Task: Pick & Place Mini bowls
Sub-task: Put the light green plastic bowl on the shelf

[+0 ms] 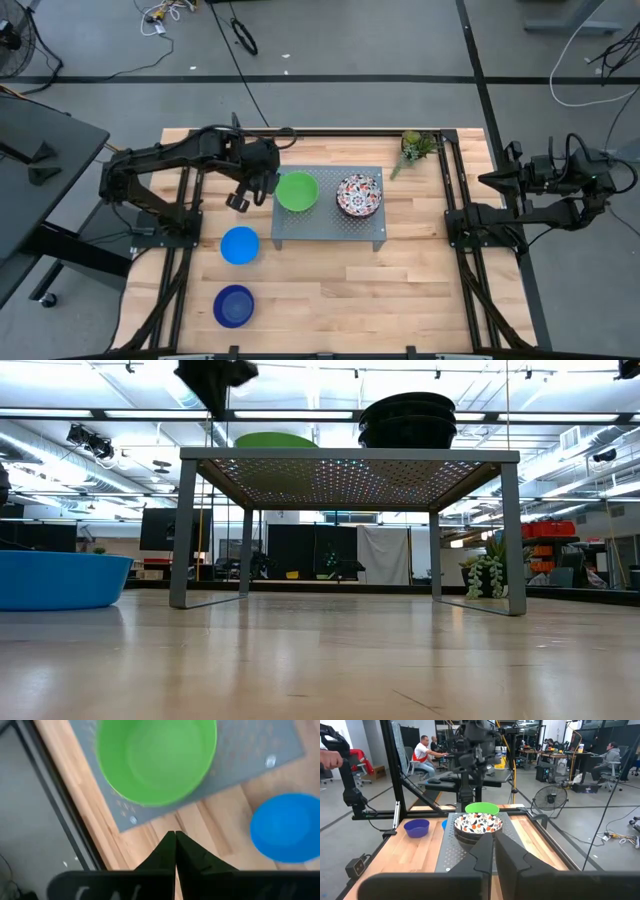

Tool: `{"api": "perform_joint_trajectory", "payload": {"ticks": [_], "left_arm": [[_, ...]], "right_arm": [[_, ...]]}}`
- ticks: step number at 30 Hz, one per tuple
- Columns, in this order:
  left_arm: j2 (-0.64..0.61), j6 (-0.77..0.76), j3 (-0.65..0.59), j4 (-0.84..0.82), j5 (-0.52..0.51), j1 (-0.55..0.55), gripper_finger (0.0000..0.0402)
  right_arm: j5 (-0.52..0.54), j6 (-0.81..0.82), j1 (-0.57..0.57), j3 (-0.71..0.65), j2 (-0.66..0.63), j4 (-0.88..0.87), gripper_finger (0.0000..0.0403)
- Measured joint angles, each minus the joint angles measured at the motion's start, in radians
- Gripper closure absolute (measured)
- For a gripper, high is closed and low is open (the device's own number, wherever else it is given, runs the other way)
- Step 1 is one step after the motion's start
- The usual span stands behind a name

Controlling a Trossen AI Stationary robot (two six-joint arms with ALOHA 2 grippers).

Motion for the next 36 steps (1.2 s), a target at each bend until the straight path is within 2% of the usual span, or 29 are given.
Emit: {"api": "perform_joint_trajectory", "payload": {"ticks": [6,14,21,26,36], "left_arm": [[0.001,0.016,-0.105,-0.005,0.000,0.053,0.0398],[0.001,0.060,-0.205,0.072,-0.018,0.088,0.0399],[0.001,0.094,-0.210,0.150,-0.014,0.086,0.0400],[0.001,0.090,-0.210,0.173,0.069,0.086,0.0400],[0.001,0.083,-0.210,0.243,0.112,0.080,0.0401]], "right_arm": [[0.000,0.000,0.000,0.000,0.000,0.000,0.0380],[0.000,0.000,0.000,0.000,0.000,0.000,0.0380],[0.000,0.000,0.000,0.000,0.000,0.000,0.0380],[0.000,0.000,0.000,0.000,0.000,0.000,0.0380],[0.000,0.000,0.000,0.000,0.000,0.000,0.0380]]}}
